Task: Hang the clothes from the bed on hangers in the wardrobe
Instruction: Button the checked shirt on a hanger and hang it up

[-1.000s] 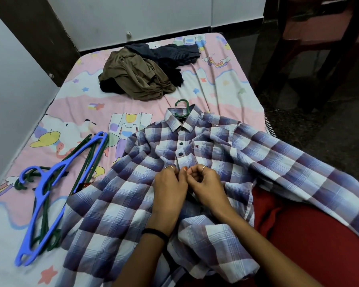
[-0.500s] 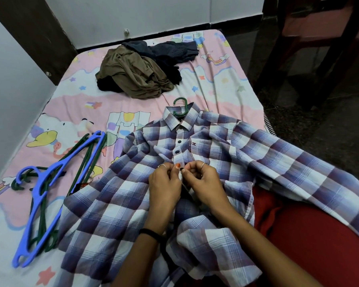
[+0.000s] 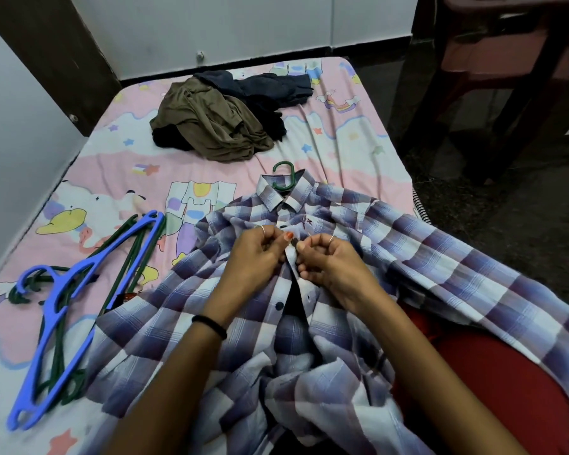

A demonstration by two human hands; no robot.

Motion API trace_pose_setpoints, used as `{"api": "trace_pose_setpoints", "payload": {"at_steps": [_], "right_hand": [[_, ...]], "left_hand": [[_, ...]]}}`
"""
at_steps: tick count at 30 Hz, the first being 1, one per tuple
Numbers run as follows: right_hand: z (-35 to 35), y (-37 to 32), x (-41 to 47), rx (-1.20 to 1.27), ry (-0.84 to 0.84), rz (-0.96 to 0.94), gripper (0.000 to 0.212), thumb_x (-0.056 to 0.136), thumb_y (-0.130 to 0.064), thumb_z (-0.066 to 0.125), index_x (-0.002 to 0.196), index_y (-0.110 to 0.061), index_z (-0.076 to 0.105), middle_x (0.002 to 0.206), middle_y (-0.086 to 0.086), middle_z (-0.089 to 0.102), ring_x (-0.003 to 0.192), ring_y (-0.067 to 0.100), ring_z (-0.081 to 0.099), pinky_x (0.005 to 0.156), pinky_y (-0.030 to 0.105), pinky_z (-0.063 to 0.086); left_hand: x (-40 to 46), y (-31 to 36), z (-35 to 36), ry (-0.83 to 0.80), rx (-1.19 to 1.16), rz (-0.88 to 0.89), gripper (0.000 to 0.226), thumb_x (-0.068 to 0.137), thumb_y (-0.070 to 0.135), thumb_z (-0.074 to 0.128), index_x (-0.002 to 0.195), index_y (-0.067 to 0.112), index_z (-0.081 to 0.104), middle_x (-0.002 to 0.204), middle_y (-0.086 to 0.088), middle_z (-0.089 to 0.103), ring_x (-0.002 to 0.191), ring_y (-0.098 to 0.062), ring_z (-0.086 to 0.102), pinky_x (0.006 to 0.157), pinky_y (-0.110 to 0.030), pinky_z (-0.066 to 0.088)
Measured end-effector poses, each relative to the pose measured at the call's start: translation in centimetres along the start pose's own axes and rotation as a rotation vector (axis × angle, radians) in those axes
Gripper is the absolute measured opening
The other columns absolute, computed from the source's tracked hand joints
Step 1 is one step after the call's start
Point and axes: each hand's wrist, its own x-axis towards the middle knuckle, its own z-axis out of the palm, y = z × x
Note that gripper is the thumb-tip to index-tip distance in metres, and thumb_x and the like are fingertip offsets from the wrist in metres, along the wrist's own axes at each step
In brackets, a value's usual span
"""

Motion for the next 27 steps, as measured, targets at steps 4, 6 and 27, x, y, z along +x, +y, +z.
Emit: {"api": "trace_pose_setpoints", "payload": {"at_steps": [4, 6, 27], "right_hand": [[0.8, -1.2, 0.2, -0.488, 0.123, -0.235, 0.014, 0.092, -0.015, 0.063, 0.081, -0.012, 0.054, 0.068, 0.001, 0.057, 0.053, 0.006, 0.051, 0.055, 0.020, 0.045], [0.7, -1.0, -0.3, -0.892, 0.149, -0.402, 0.014, 0.088, -0.021, 0.066, 0.086, -0.018, 0.053, 0.077, -0.003, 0.058, 0.065, 0.009, 0.053, 0.064, 0.026, 0.044], [1.0, 4.8, -0.8, -1.531, -0.085, -0.152, 0.018, 0.090, -0.008, 0.046, 0.103, -0.003, 0.058, 0.103, 0.020, 0.063, 0.095, 0.037, 0.062, 0.072, 0.037, 0.044]], "left_hand": [[3.4, 1.0, -0.1, 0.059, 0.015, 0.011, 0.028, 0.094, 0.024, 0.059, 0.067, 0.017, 0.061, 0.059, -0.002, 0.057, 0.057, -0.017, 0.050, 0.061, -0.036, 0.045], [4.8, 1.2, 0.1, 0.084, 0.070, 0.023, 0.028, 0.093, 0.026, 0.059, 0.068, 0.013, 0.062, 0.060, -0.008, 0.058, 0.058, -0.021, 0.051, 0.063, -0.042, 0.049], [-2.4, -3.6, 1.5, 0.175, 0.741, 0.303, 0.011, 0.093, 0.025, 0.056, 0.094, 0.016, 0.061, 0.095, -0.002, 0.057, 0.089, -0.020, 0.055, 0.065, -0.036, 0.049]]}}
